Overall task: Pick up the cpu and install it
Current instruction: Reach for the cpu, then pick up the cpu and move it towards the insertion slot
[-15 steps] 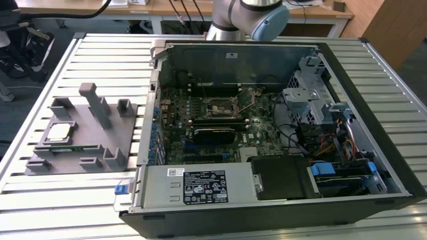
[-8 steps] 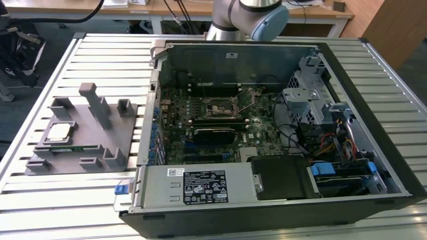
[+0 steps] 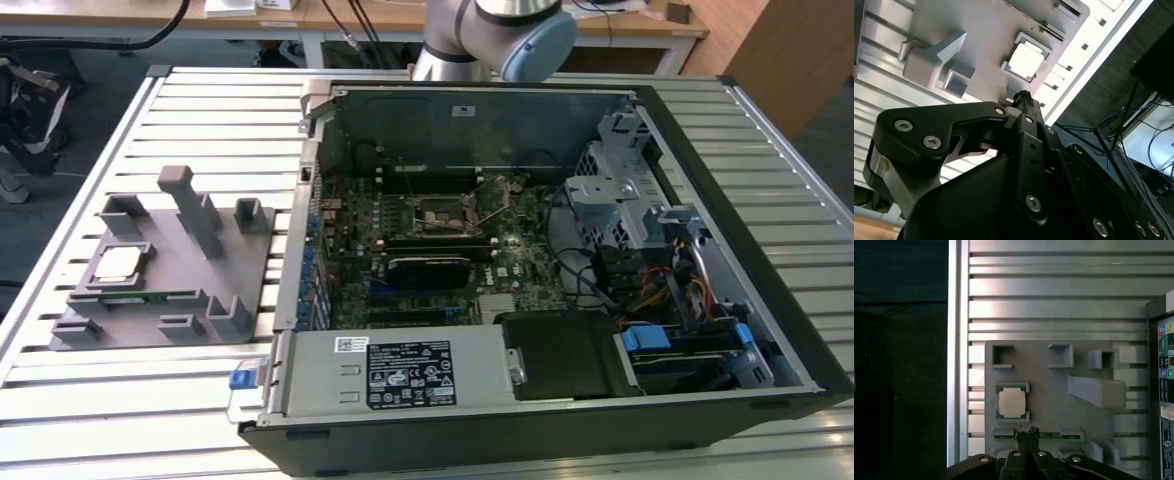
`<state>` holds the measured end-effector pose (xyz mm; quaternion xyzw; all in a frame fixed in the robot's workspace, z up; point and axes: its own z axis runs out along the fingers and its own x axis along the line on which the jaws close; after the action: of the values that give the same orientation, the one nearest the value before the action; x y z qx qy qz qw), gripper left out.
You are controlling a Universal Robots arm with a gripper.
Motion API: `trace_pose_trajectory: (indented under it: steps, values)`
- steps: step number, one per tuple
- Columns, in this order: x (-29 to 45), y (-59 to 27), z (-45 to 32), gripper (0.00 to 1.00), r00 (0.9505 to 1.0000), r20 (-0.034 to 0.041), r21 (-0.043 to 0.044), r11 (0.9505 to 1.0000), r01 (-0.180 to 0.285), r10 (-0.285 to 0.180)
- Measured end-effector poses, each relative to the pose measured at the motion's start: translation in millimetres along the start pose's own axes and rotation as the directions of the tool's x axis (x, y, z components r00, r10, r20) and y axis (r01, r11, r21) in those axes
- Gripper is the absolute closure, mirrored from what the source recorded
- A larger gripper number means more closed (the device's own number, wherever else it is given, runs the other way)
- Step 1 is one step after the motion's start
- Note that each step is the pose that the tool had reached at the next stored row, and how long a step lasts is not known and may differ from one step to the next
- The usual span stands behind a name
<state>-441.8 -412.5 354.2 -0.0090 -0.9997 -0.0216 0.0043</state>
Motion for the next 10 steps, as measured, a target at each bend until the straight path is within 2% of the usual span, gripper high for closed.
trace_pose_trajectory:
  steps: [4,10]
  values:
    - [5.7,-0.2,1.4,0.89,1.0,-0.0002,0.0,1.0,0.001,-0.001]
    - [7.7,-0.2,2.3,0.89,1.0,-0.0005,0.0001,1.0,0.001,-0.001]
